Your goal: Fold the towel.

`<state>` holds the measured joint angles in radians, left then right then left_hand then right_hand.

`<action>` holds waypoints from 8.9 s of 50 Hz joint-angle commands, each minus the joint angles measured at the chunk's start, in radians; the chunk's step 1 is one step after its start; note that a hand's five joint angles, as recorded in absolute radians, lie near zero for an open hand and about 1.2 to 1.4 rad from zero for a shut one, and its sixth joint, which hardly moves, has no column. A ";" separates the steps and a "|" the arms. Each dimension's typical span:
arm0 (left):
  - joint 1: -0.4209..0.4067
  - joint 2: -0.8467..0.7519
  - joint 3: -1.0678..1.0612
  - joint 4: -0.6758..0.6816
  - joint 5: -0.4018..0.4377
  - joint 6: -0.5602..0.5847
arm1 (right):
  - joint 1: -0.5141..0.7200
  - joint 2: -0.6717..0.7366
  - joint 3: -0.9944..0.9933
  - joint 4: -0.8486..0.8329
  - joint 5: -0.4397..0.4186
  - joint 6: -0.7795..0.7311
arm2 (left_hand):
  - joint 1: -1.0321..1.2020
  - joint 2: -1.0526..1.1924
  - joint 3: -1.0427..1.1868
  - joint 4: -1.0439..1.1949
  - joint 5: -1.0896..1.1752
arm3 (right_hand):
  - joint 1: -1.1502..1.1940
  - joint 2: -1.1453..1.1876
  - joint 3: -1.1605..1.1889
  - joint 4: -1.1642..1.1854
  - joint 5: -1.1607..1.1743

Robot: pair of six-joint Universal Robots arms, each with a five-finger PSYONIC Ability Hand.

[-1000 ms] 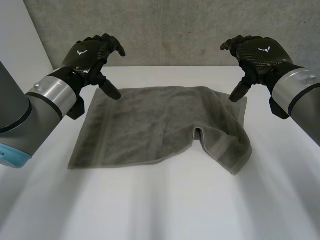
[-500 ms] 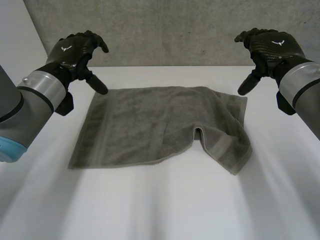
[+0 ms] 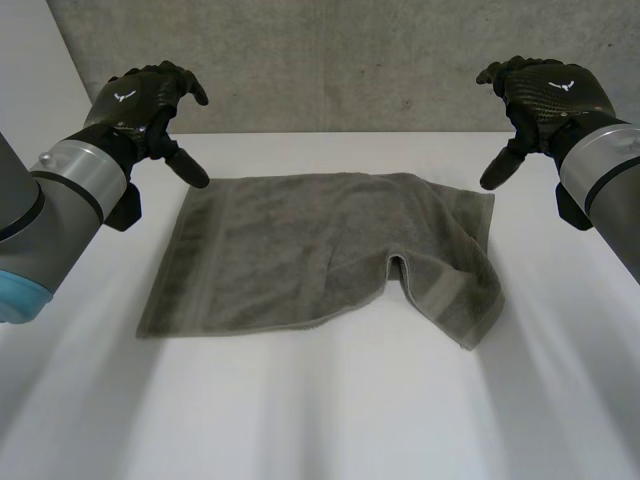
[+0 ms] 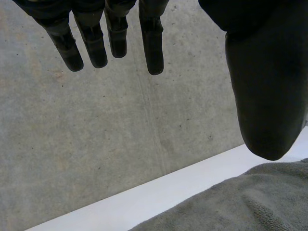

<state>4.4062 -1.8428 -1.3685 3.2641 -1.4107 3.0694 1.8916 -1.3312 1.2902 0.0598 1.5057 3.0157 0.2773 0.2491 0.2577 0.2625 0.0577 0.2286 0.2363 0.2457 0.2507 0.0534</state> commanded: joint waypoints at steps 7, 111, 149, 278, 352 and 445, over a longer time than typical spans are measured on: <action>0.004 0.000 -0.012 -0.007 0.016 0.012 | 0.000 0.029 -0.029 0.072 -0.031 -0.029 | -0.055 -0.027 -0.035 -0.040 -0.010 | -0.054 -0.062 -0.071 -0.076 -0.053; 0.098 -0.216 -0.411 0.218 -0.001 0.496 | -0.144 0.242 0.371 -0.307 -0.136 -0.123 | 0.112 0.141 0.132 0.127 0.157 | 1.119 1.111 1.102 1.097 1.120; 0.114 -0.246 -0.363 0.086 0.055 0.480 | -0.144 0.244 0.371 -0.305 -0.139 -0.123 | 0.118 0.146 0.138 0.133 0.163 | 1.078 1.070 1.061 1.056 1.078; 0.164 -0.286 -0.294 0.008 0.108 0.339 | -0.135 0.242 0.376 -0.304 -0.139 -0.141 | 0.347 0.375 0.367 0.362 0.392 | 1.034 1.026 1.017 1.012 1.034; 0.180 -0.320 0.916 0.057 0.029 -0.144 | -0.069 0.304 -0.698 -0.374 -0.165 0.066 | 1.119 1.147 1.139 1.134 1.164 | 1.133 1.126 1.116 1.111 1.134; 0.245 -0.251 -0.233 0.232 0.245 0.157 | -0.154 0.326 0.250 -0.106 -0.203 -0.419 | 1.119 1.147 1.139 1.134 1.164 | 0.353 0.345 0.335 0.330 0.353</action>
<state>4.6500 -2.0934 -1.6015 3.4960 -1.1653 3.2255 1.7387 -1.0305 1.5469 -0.0382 1.2894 2.6014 1.2547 1.3136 1.3400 1.3603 1.1194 0.5821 0.5920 0.5865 0.5923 0.3877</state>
